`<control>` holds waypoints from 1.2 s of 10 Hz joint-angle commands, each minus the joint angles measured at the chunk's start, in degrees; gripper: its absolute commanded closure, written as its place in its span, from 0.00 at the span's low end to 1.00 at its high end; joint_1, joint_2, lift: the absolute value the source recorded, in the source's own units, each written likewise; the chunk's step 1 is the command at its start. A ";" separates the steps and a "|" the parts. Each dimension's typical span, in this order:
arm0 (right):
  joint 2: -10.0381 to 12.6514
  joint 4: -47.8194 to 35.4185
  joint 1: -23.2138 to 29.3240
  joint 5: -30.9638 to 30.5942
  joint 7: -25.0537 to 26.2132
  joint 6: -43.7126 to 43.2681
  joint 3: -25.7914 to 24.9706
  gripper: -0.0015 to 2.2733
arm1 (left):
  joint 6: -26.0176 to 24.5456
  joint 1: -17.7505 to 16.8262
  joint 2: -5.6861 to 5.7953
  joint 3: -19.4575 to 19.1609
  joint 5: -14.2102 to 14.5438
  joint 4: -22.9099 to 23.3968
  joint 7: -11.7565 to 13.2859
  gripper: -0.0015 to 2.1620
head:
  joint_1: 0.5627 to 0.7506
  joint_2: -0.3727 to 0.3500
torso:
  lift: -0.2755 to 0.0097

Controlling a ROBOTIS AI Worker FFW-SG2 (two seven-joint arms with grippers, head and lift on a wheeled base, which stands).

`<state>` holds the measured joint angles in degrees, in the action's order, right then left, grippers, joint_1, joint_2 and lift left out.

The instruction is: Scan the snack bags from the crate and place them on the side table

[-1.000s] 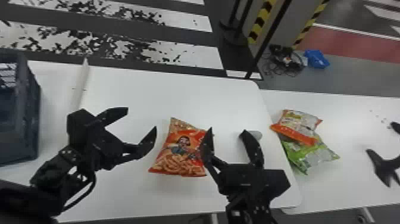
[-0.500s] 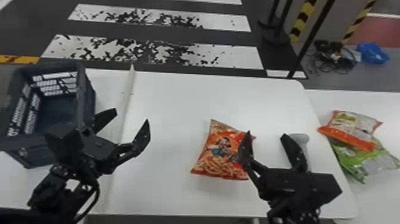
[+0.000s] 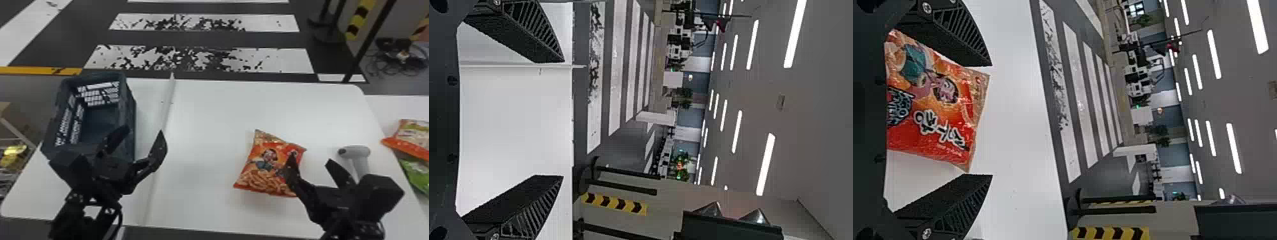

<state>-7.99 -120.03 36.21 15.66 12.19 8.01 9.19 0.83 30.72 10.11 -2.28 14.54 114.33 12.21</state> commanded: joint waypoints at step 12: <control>2.54 2.34 -5.62 18.01 -7.97 32.38 -9.81 0.05 | 0.79 1.00 0.00 -0.01 0.14 -1.57 -0.25 0.02 | 0.70 0.64 | 0.68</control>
<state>-5.64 -118.23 31.04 32.48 4.40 39.47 -0.03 1.62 31.73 10.09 -2.28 14.68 112.76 11.95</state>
